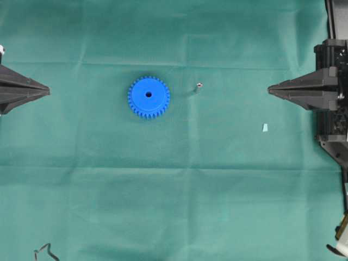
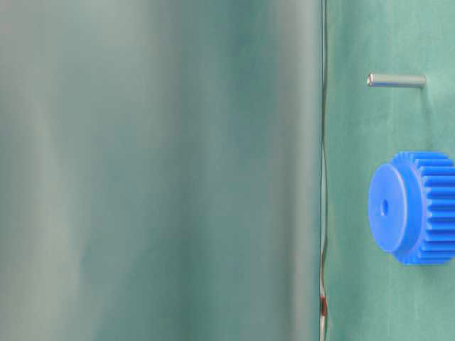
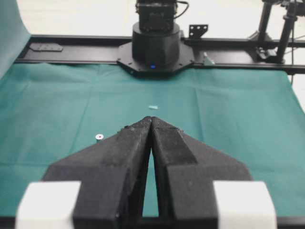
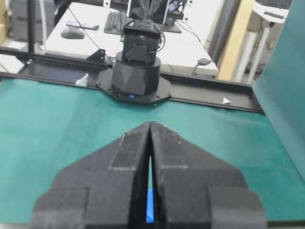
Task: Insert the shaft into the center hole of the gear.
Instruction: 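Move the open right gripper left toward the upright silver shaft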
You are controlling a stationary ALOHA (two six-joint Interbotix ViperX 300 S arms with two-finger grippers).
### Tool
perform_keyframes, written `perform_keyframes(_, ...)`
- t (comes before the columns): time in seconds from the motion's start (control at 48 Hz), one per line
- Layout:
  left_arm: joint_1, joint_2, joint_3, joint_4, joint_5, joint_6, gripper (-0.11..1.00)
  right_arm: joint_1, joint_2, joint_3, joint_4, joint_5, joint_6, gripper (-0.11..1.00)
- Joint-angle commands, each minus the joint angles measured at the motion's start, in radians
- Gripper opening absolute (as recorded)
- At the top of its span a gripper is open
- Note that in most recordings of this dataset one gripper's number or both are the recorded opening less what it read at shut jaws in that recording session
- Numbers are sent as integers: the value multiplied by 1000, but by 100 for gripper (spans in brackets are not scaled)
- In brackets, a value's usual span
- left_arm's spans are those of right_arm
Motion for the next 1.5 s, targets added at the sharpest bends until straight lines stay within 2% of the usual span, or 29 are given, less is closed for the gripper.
perform_keyframes(0.0,0,6,-46,18,25,-3,0,-9,3,-18,-2,2,-6,3)
perform_keyframes(0.229,2,5,-51,18,66,-3,0,-28,20,-58,0,84,-2,3)
perform_keyframes(0.521,0,5,-51,18,77,0,0,-69,109,-60,20,67,3,5)
perform_keyframes(0.626,0,5,-51,18,77,0,0,-86,175,-58,46,48,3,22)
perform_keyframes(0.813,0,5,-49,18,77,2,0,-106,337,-66,83,-8,3,79)
perform_keyframes(0.855,0,5,-49,18,77,2,0,-112,393,-71,92,-31,3,88)
perform_keyframes(0.897,2,6,-49,20,77,2,0,-120,440,-72,101,-52,3,93)
perform_keyframes(1.063,0,5,-48,20,78,2,0,-153,621,-78,132,-152,3,83)
perform_keyframes(1.251,0,6,-48,18,89,0,0,-173,788,-91,161,-253,3,84)
perform_keyframes(1.48,0,6,-48,20,89,2,0,-175,927,-118,199,-333,6,83)
